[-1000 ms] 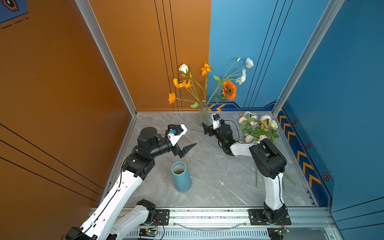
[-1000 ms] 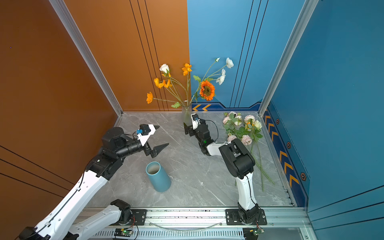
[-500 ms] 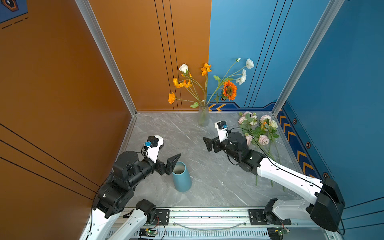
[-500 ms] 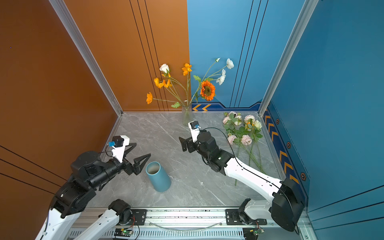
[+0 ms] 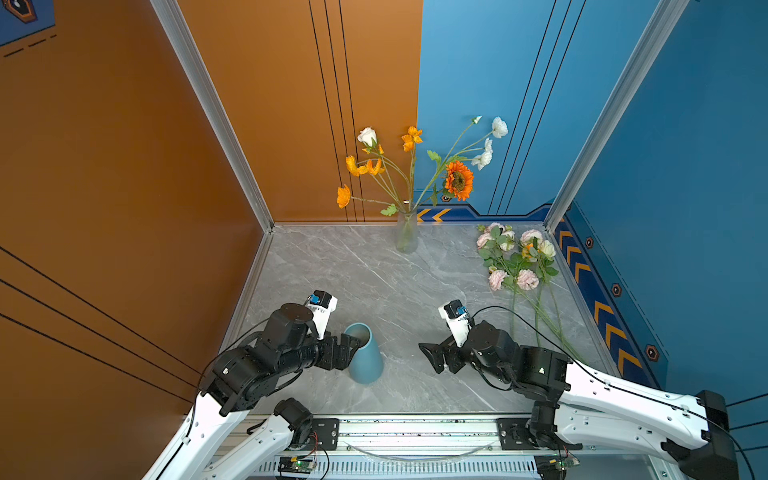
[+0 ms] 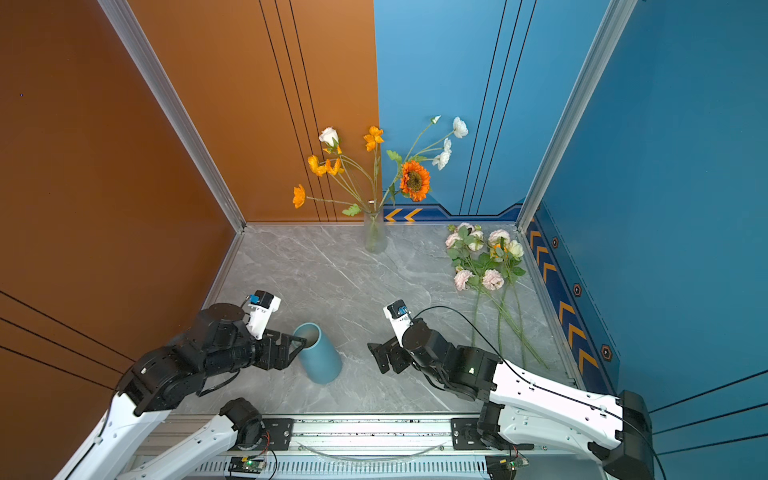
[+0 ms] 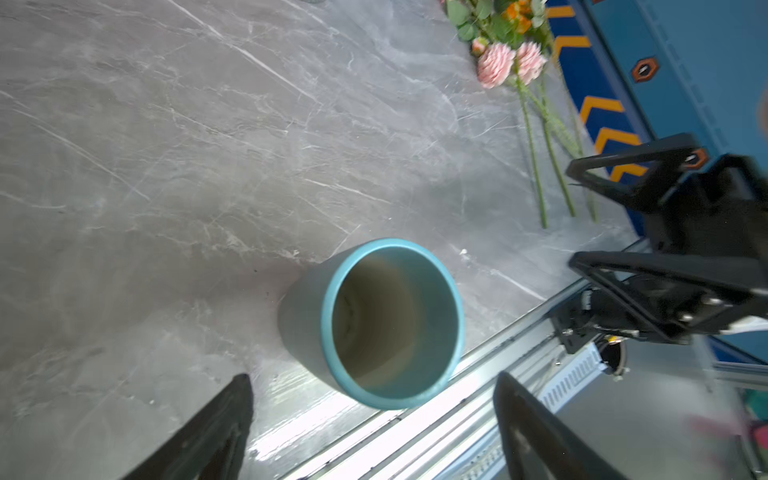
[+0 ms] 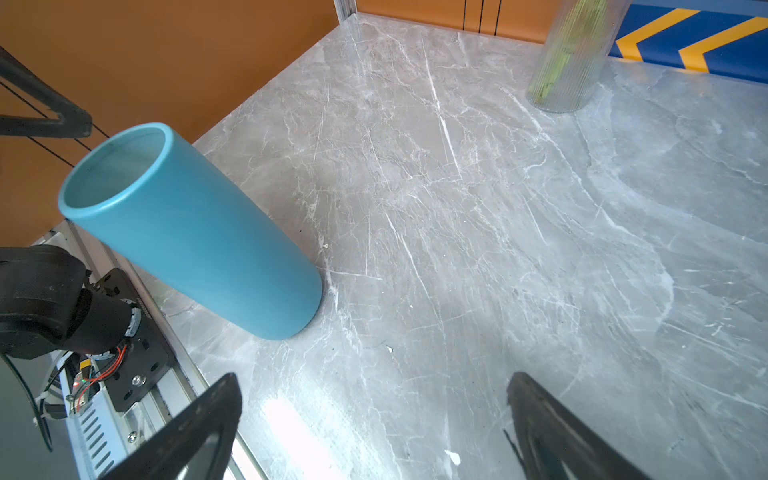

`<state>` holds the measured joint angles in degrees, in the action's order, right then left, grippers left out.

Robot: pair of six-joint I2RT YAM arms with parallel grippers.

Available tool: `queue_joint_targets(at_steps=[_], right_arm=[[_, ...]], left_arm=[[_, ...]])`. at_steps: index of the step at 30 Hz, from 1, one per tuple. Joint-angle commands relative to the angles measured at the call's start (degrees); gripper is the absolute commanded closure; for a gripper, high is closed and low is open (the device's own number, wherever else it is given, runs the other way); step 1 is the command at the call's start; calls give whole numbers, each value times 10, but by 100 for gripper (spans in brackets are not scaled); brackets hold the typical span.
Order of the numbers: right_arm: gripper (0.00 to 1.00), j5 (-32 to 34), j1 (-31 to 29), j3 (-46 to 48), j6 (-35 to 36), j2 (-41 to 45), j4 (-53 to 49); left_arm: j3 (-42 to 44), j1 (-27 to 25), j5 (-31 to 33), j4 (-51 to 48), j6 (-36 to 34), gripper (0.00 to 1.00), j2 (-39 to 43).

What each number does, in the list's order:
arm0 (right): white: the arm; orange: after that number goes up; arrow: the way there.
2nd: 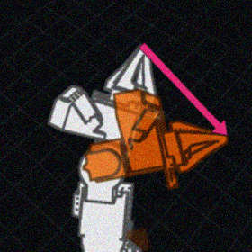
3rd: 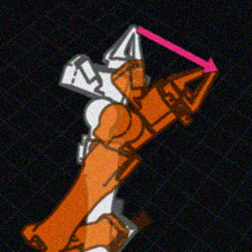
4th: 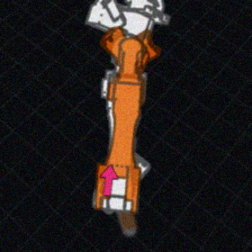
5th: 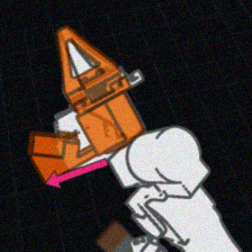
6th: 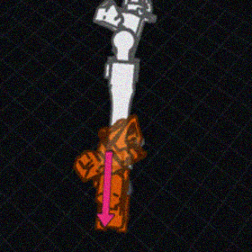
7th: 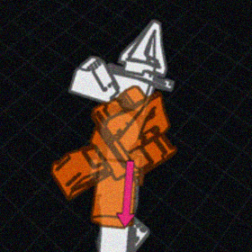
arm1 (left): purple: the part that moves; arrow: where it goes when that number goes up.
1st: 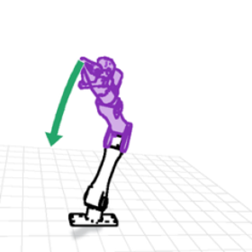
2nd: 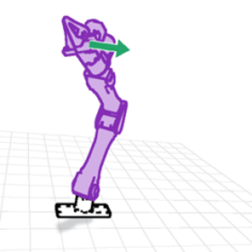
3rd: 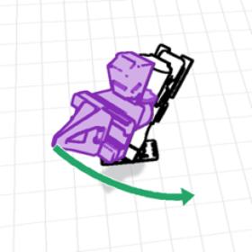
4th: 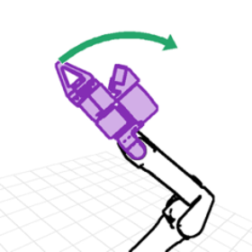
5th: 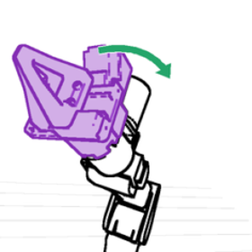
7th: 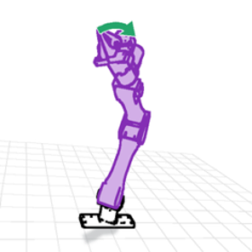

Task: Arrange the flowers into the vase
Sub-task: 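Lower the left gripper onto the teal cup rim and close it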

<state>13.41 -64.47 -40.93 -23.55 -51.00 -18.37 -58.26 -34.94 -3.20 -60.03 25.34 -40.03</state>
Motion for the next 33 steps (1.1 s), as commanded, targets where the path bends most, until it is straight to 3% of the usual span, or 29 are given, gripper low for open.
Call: queue_joint_targets(at_steps=[1, 5, 9, 11, 14, 24, 33], right_arm=[[0, 34, -2, 22, -27, 20, -39], [0, 38, -2, 20, -19, 26, -37], [0, 29, -2, 20, -18, 16, -34], [0, 27, -2, 24, -18, 13, -33], [0, 28, -2, 31, -19, 9, -23], [0, 2, -2, 21, -16, -22, -1], [0, 12, -2, 30, -12, -9, 1]], left_arm=[[-33, -15, 94, -37, 33, 20, -25], [-45, -26, 114, -37, 40, 30, -49], [-58, -44, 100, -33, 28, 31, -66], [-62, -65, 84, -33, 16, 25, -66], [-62, -113, 94, -33, 6, 0, -62], [-57, -177, 196, -29, -7, 2, -145], [-28, -176, 201, -10, -4, 1, -158]])
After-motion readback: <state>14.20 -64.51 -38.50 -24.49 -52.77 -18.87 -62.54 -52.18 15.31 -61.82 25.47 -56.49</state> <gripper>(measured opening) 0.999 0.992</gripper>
